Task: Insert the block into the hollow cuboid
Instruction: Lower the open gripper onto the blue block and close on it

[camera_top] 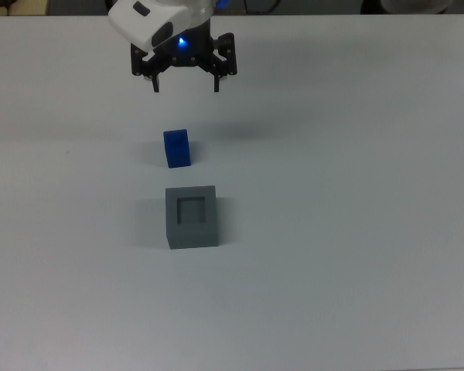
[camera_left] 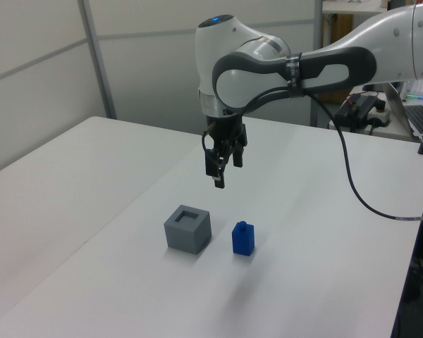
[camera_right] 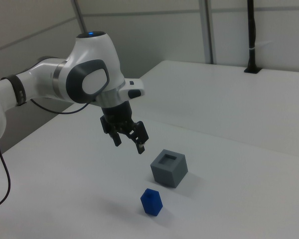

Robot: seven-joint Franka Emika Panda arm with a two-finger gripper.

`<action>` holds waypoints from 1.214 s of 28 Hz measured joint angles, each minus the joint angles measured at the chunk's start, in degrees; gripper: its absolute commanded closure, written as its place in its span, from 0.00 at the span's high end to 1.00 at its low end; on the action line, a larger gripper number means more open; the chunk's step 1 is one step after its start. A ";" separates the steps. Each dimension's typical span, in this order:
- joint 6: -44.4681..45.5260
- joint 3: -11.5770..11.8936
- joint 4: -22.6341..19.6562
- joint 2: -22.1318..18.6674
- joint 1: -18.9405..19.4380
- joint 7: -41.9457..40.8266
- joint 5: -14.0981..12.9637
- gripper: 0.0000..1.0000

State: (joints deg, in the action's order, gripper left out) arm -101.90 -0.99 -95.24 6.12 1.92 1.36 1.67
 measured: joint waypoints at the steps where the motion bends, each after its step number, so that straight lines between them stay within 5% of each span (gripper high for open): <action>1: 0.00 0.00 0.01 0.00 0.00 0.00 0.00 1.00; 14: -10.05 0.00 -6.66 6.16 1.90 0.24 0.17 1.00; 24: -12.07 0.79 -9.70 8.78 1.31 0.26 3.02 1.00; 31: -12.37 1.66 -11.67 8.90 1.25 0.26 3.81 0.56; 34: -12.59 1.72 -11.90 9.05 1.20 0.41 3.85 0.52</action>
State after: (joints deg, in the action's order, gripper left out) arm -114.49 0.74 -107.14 15.17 3.12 1.77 5.52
